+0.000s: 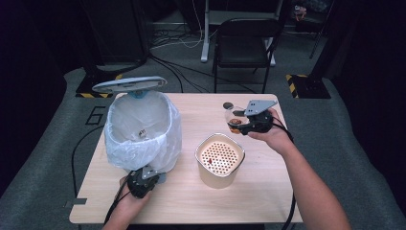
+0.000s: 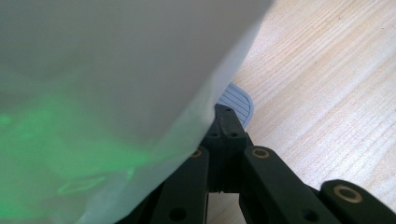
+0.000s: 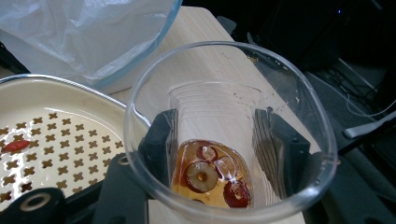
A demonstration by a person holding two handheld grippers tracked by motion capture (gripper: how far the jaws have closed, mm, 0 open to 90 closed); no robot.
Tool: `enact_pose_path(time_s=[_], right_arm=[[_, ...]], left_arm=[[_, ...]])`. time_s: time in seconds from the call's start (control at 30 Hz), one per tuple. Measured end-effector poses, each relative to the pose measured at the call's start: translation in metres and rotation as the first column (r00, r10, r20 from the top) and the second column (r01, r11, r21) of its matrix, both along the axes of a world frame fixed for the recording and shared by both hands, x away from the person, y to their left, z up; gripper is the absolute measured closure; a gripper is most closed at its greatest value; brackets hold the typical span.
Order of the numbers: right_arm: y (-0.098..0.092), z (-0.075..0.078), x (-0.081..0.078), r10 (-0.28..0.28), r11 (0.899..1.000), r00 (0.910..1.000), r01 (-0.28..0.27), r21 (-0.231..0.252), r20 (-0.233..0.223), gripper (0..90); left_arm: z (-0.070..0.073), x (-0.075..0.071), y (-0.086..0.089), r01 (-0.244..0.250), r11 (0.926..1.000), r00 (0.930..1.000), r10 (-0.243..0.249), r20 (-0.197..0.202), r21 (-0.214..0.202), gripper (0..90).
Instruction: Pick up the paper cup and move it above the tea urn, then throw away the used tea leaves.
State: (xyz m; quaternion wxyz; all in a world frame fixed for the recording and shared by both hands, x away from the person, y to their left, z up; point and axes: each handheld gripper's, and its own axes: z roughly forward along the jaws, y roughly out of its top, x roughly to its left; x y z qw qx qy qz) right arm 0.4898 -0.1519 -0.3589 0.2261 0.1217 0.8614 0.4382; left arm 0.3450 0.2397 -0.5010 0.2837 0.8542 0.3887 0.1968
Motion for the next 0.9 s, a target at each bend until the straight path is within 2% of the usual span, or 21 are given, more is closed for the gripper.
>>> enact_pose_path(time_s=[0.23,0.47,0.7,0.9], right_arm=[[0.009,0.002,-0.006,0.05,0.997,0.9979,-0.048,-0.052,0.04,50.8],[0.018,0.007,-0.015,0.102,0.989,0.9899,-0.09,-0.114,0.098,50.8],[0.022,0.012,-0.025,0.151,0.982,0.9785,-0.132,-0.138,0.14,50.8],[0.025,0.015,-0.032,0.184,0.974,0.9635,-0.152,-0.168,0.195,51.0]], left_arm=[[0.0,0.0,0.0,0.001,1.0,1.0,-0.001,0.0,0.001,90.0],[0.0,0.0,0.0,0.003,1.0,1.0,-0.003,0.0,0.0,90.0],[0.0,0.0,0.0,0.002,1.0,1.0,-0.002,0.0,0.0,90.0],[0.0,0.0,0.0,0.001,1.0,1.0,-0.001,0.0,0.001,90.0]])
